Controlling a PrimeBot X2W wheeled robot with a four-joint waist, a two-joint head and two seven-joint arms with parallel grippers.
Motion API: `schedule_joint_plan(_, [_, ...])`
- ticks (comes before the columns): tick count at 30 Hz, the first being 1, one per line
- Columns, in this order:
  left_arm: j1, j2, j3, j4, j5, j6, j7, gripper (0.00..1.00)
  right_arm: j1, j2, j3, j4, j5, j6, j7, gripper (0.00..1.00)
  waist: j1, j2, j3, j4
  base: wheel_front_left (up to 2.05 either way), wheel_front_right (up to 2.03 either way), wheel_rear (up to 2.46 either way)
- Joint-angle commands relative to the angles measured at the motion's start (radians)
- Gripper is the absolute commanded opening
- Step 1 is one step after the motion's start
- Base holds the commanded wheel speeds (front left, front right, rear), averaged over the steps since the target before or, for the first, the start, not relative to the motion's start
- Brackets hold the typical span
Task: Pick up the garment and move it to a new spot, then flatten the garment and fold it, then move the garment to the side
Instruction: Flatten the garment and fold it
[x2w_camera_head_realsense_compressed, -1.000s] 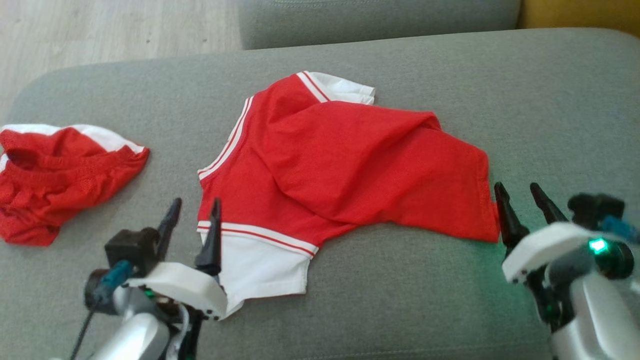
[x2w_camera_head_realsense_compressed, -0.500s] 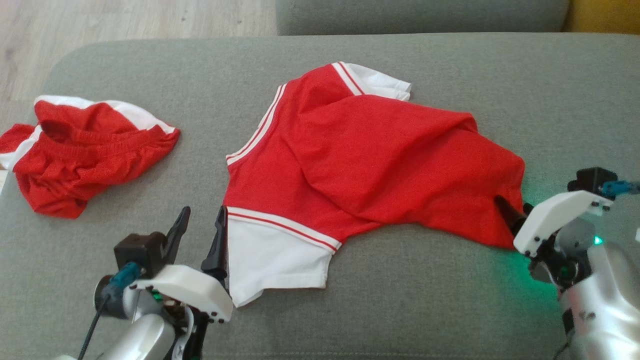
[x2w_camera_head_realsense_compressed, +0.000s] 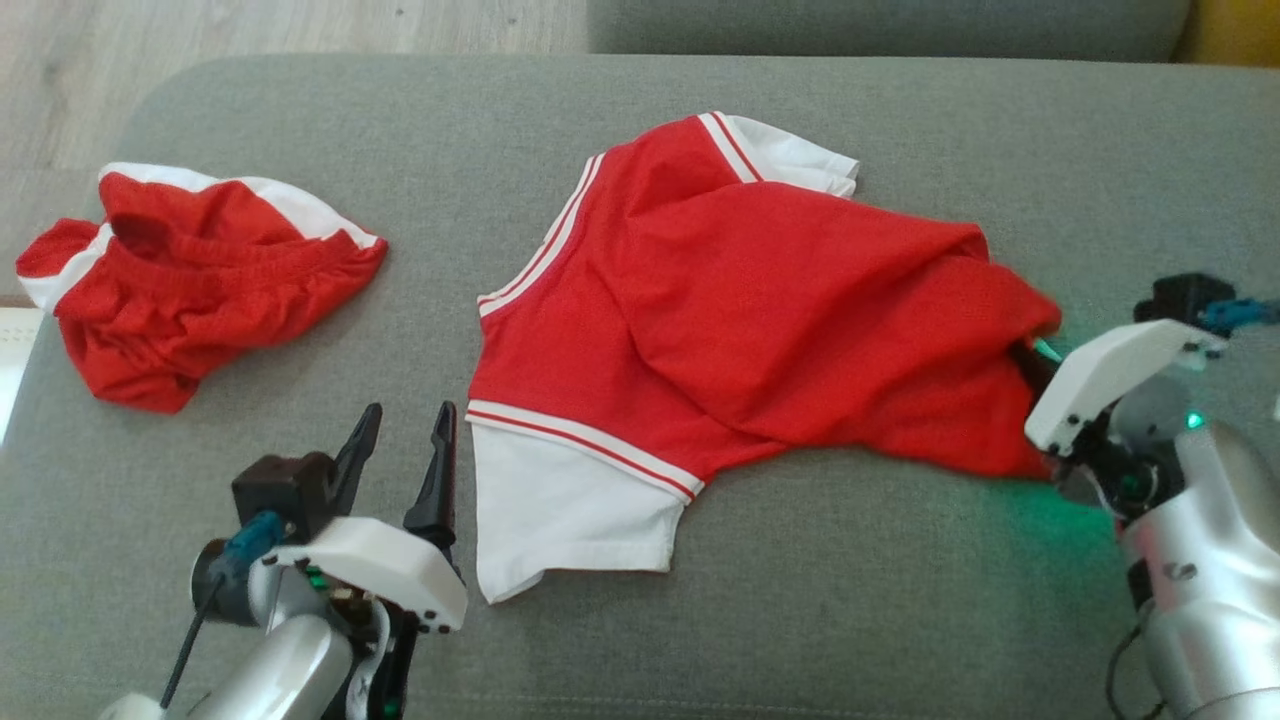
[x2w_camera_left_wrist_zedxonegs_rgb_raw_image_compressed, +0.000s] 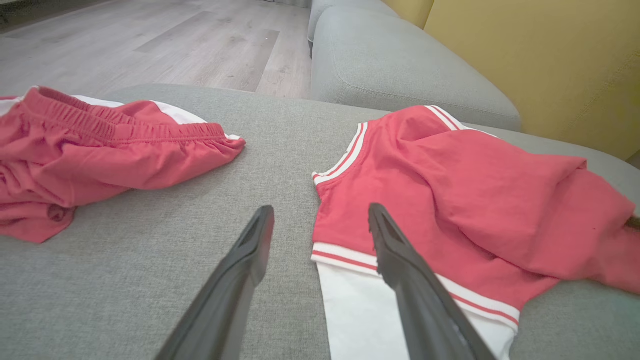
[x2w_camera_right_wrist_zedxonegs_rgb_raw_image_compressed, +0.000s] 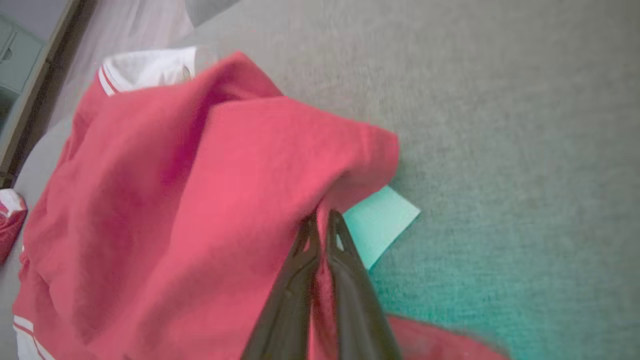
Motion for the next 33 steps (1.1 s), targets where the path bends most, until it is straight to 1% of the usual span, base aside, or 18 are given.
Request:
schedule_joint_plan(1, [-0.043,0.014,0.041,-0.021,-0.012,-0.002,-0.010,1.00,-0.035,-0.023,0.028,-0.063,0.017,-0.001,-0.023,0.00,-0.0001,0.0000,-0.005,0.001,0.00,0.00,0.00])
schedule_joint_plan(5, [-0.039,0.012,0.037,-0.022,-0.014,-0.002,-0.009,1.00,-0.067,-0.047,0.062,-0.161,0.048,-0.001,-0.030,0.00,-0.0001,0.0000,0.001,0.003,0.00,0.00,0.00])
schedule_joint_plan(8, [-0.048,0.007,0.032,-0.028,-0.014,-0.003,-0.004,1.00,-0.116,-0.073,0.073,-0.211,0.069,-0.001,0.007,0.00,-0.0001,0.0000,0.026,0.014,0.00,0.00,0.00])
schedule_joint_plan(10, [-0.058,0.003,0.028,-0.029,-0.013,-0.006,-0.001,1.00,-0.158,-0.090,0.070,-0.217,0.082,-0.001,0.040,0.00,-0.0001,0.0000,0.055,0.028,0.00,0.00,0.00])
schedule_joint_plan(12, [-0.064,0.000,0.027,-0.029,-0.012,-0.008,-0.001,1.00,-0.182,-0.098,0.064,-0.211,0.090,-0.001,0.053,0.00,-0.0001,0.0000,0.070,0.036,0.00,0.00,0.00])
schedule_joint_plan(15, [-0.089,-0.015,0.019,-0.027,-0.008,-0.016,-0.002,1.00,-0.262,-0.136,0.039,-0.166,0.099,-0.001,0.078,0.00,-0.0001,0.0000,0.127,0.071,0.00,0.00,0.00])
schedule_joint_plan(21, [-0.140,-0.052,0.009,0.002,0.001,-0.038,-0.010,1.00,-0.400,-0.207,0.035,-0.037,0.083,-0.001,0.051,0.00,-0.0001,0.0000,0.219,0.141,0.00,0.00,0.00])
schedule_joint_plan(22, [-0.146,-0.057,0.009,0.008,0.002,-0.042,-0.012,1.00,-0.418,-0.212,0.033,-0.006,0.079,-0.001,0.042,0.30,-0.0001,0.0000,0.227,0.148,0.00,0.00,0.00])
schedule_joint_plan(23, [-0.150,-0.061,0.008,0.014,0.003,-0.045,-0.014,1.00,-0.432,-0.215,0.036,0.024,0.070,-0.001,0.035,1.00,-0.0001,0.0000,0.233,0.154,0.00,0.00,0.00])
schedule_joint_plan(26, [-0.156,-0.071,0.010,0.034,0.004,-0.053,-0.019,1.00,-0.465,-0.207,0.038,0.100,0.061,-0.001,-0.007,1.00,-0.0001,0.0000,0.232,0.157,0.00,0.00,0.00])
schedule_joint_plan(28, [-0.155,-0.074,0.014,0.046,0.004,-0.054,-0.021,1.00,-0.474,-0.197,0.047,0.136,0.060,-0.001,-0.032,1.00,-0.0001,0.0000,0.218,0.147,0.00,0.00,0.00])
schedule_joint_plan(33, [-0.145,-0.067,0.024,0.061,0.004,-0.057,-0.026,1.00,-0.463,-0.193,0.074,0.159,0.045,-0.001,-0.147,1.00,-0.0001,0.0000,0.160,0.090,0.00,0.00,0.00])
